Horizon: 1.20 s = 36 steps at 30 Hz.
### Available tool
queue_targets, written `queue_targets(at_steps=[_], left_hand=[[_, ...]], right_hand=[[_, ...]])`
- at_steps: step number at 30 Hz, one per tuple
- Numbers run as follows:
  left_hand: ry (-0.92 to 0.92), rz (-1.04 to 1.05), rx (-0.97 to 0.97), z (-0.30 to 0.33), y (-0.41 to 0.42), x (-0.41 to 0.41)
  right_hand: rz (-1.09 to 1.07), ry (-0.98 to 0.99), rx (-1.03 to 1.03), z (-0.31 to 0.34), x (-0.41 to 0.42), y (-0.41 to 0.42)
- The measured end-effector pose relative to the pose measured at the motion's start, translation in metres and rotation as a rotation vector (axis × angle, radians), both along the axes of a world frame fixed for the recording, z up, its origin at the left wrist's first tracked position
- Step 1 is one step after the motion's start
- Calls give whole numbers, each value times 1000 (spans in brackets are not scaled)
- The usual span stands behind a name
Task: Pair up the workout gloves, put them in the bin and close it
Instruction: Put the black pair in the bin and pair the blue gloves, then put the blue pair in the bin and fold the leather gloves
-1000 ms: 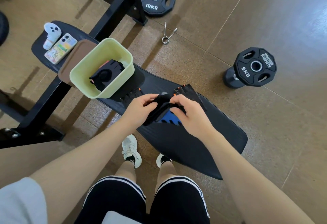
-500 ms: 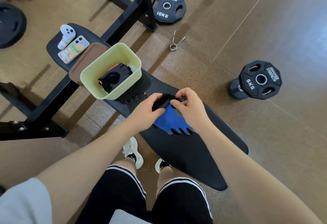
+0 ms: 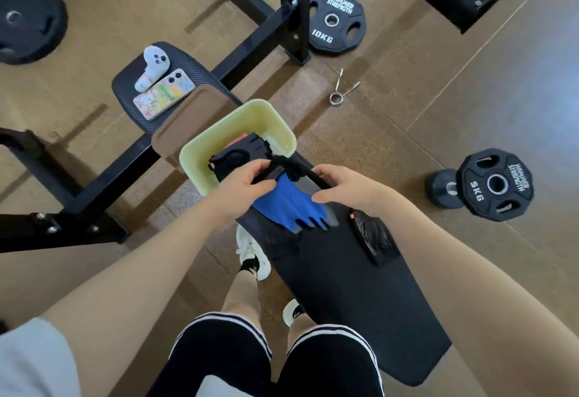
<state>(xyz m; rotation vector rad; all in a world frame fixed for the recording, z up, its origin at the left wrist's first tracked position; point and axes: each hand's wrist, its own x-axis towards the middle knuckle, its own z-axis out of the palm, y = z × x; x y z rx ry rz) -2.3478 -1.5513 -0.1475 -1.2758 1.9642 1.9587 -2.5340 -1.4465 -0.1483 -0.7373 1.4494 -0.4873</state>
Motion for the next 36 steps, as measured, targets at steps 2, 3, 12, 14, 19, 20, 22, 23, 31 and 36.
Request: queue_targets(at_steps=[2, 3, 12, 14, 19, 20, 22, 23, 31, 36], left_hand=[[-5, 156, 138, -11, -23, 13], [-25, 232, 192, -18, -33, 19], [-357, 489, 433, -106, -100, 45], [-406, 479, 391, -121, -107, 44], [-519, 352, 259, -134, -111, 43], [-528, 322, 212, -134, -108, 45], [-534, 229, -2, -130, -100, 47], [-510, 161, -160, -128, -95, 48], [-557, -473, -204, -166, -88, 40], [-559, -451, -165, -157, -87, 30]], right_hand=[[-48, 40, 32, -12, 6, -31], [-82, 88, 40, -20, 11, -46], [-300, 340, 4, -106, 63, -162], [-276, 382, 18, -125, 68, -176], [-217, 450, 87, -161, 74, -190], [-199, 451, 80, -164, 75, -190], [-146, 437, 73, -167, 75, -189], [-119, 431, 73, -167, 74, -188], [-112, 595, -110, -132, 53, -159], [-335, 749, -209, -100, 34, -106]])
